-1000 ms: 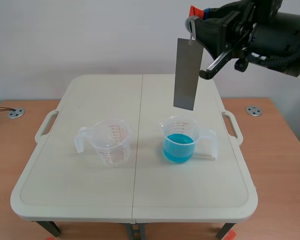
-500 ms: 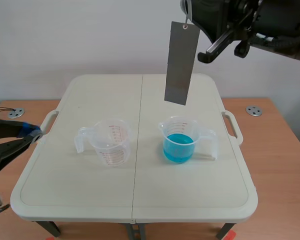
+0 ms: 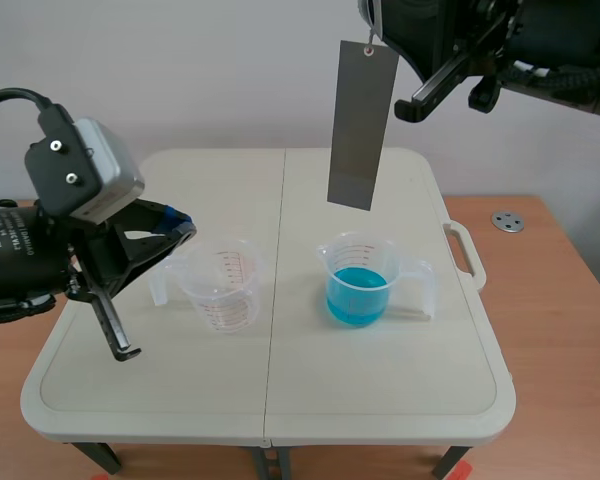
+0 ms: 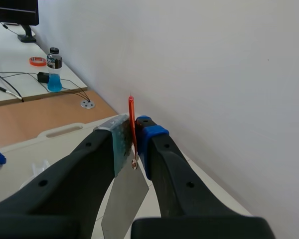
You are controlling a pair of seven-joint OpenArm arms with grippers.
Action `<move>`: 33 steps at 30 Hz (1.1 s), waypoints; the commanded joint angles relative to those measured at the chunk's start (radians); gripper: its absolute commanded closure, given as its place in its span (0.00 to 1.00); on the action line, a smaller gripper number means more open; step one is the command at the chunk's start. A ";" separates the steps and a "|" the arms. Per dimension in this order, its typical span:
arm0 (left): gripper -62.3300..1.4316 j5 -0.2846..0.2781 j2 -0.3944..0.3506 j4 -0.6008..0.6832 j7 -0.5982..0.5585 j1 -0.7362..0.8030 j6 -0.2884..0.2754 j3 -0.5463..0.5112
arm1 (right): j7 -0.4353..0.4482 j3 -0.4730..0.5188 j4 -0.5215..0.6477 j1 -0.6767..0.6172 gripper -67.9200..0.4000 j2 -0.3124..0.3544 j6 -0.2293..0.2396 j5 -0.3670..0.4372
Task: Hold the metal plate by the orange handle, dip it into the blue solution, take it out and point at it, then put the plate back in the beaker on the left.
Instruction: 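Raise the plate and point at it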
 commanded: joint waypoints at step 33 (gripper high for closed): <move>0.94 0.062 0.298 -0.306 0.071 -0.385 0.010 0.285 | 0.019 0.012 0.016 0.014 0.98 0.016 -0.005 0.021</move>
